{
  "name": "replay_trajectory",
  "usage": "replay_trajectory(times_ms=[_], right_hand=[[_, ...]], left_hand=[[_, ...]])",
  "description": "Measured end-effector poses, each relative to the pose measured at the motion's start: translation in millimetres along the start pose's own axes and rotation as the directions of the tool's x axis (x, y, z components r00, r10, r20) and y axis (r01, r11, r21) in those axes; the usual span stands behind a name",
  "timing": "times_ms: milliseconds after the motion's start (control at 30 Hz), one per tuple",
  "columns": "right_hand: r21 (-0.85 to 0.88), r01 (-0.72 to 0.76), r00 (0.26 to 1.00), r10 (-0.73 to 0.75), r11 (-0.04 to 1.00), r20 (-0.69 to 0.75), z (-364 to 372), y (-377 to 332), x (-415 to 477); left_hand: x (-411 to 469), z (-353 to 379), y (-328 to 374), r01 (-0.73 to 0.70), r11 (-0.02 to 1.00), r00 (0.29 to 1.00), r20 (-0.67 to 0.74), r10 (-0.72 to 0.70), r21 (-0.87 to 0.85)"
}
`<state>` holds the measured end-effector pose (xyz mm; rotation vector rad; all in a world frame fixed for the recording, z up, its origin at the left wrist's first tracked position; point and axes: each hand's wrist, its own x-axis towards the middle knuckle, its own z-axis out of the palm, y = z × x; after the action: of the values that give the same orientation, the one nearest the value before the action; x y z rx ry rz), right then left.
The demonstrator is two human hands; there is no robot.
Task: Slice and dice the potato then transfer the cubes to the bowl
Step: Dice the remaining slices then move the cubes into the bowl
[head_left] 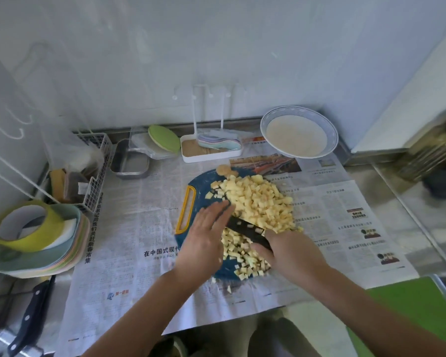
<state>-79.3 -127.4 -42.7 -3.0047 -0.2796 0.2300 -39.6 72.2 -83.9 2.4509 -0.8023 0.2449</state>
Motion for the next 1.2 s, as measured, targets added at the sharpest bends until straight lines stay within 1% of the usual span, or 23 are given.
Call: replay_trajectory(times_ms=[33, 100, 133, 167, 267, 333, 367, 400, 433, 467, 500, 600, 667, 733, 767, 833, 867, 900, 967, 1000, 1067, 1133, 1200], right_hand=[[-0.065, 0.051, 0.999, -0.050, 0.997, 0.010, -6, 6, 2], [-0.159, 0.139, 0.990, -0.135, 0.978, 0.032, -10, 15, 7], [-0.189, 0.173, 0.985, -0.169, 0.967, 0.038, -12, 21, 9], [-0.211, 0.202, 0.979, -0.199, 0.956, 0.037, -14, 27, 10], [-0.329, 0.267, 0.958, -0.287, 0.906, -0.011, -18, 45, 15], [-0.339, 0.353, 0.926, -0.378, 0.872, -0.007, -18, 53, 17], [-0.339, 0.384, 0.917, -0.398, 0.859, 0.029, -17, 60, 18], [-0.353, 0.414, 0.899, -0.437, 0.839, 0.016, -20, 69, 21], [-0.379, 0.413, 0.897, -0.441, 0.828, 0.013, -25, 77, 22], [-0.371, 0.391, 0.900, -0.434, 0.842, -0.036, -26, 89, 23], [-0.339, 0.369, 0.903, -0.420, 0.865, -0.088, -26, 104, 26], [-0.254, 0.332, 0.919, -0.372, 0.909, -0.131, -19, 146, 25], [-0.157, 0.277, 0.927, -0.307, 0.948, -0.215, -13, 174, 27], [-0.076, 0.204, 0.950, -0.216, 0.976, -0.227, -1, 198, 30], [-0.076, 0.163, 0.965, -0.175, 0.984, -0.195, 8, 209, 34], [-0.073, 0.070, 0.988, -0.079, 0.995, -0.130, 27, 225, 40], [-0.040, 0.044, 0.989, -0.049, 0.998, -0.137, 33, 230, 45], [-0.004, 0.027, 0.988, -0.027, 1.000, -0.154, 38, 234, 49], [0.030, 0.008, 0.984, -0.003, 1.000, -0.179, 47, 239, 59], [0.036, 0.001, 0.985, 0.005, 0.999, -0.172, 52, 242, 64], [0.038, -0.002, 0.989, 0.008, 0.999, -0.149, 61, 245, 71], [0.058, 0.001, 0.988, 0.008, 0.998, -0.156, 61, 245, 74], [0.102, 0.027, 0.979, -0.006, 0.994, -0.203, 58, 239, 69]], left_hand=[[2, 0, 10, -0.080, 0.997, 0.986, 0.149, 0.075, 0.024], [4, 7, 26, -0.185, 0.980, 0.911, 0.385, 0.146, 0.068], [7, 11, 31, -0.195, 0.977, 0.877, 0.461, 0.136, 0.084], [12, 14, 34, -0.188, 0.976, 0.859, 0.501, 0.109, 0.110], [27, 22, 34, -0.108, 0.984, 0.876, 0.481, 0.028, 0.140], [31, 26, 32, -0.054, 0.986, 0.881, 0.472, -0.026, 0.155], [32, 27, 29, -0.017, 0.984, 0.881, 0.468, -0.069, 0.176], [34, 31, 24, 0.044, 0.979, 0.879, 0.458, -0.132, 0.198], [33, 31, 18, 0.100, 0.972, 0.875, 0.445, -0.187, 0.212], [33, 33, 12, 0.149, 0.963, 0.873, 0.428, -0.234, 0.224], [31, 35, 6, 0.191, 0.954, 0.868, 0.414, -0.274, 0.233], [25, 35, -2, 0.323, 0.925, 0.857, 0.353, -0.376, 0.201], [24, 37, 0, 0.414, 0.896, 0.842, 0.305, -0.445, 0.162], [23, 42, 5, 0.499, 0.858, 0.829, 0.220, -0.514, 0.124], [21, 47, 9, 0.512, 0.851, 0.838, 0.151, -0.525, 0.117], [17, 56, 17, 0.461, 0.878, 0.884, 0.018, -0.467, 0.126], [18, 59, 21, 0.442, 0.887, 0.897, -0.050, -0.440, 0.134], [19, 62, 25, 0.449, 0.884, 0.892, -0.123, -0.435, 0.131], [24, 61, 28, 0.495, 0.865, 0.847, -0.269, -0.459, 0.085], [26, 60, 27, 0.526, 0.848, 0.818, -0.307, -0.486, 0.059], [31, 60, 24, 0.580, 0.814, 0.779, -0.325, -0.537, 0.045], [34, 61, 22, 0.600, 0.799, 0.763, -0.332, -0.555, 0.043], [34, 63, 23, 0.616, 0.787, 0.745, -0.350, -0.568, 0.034]])
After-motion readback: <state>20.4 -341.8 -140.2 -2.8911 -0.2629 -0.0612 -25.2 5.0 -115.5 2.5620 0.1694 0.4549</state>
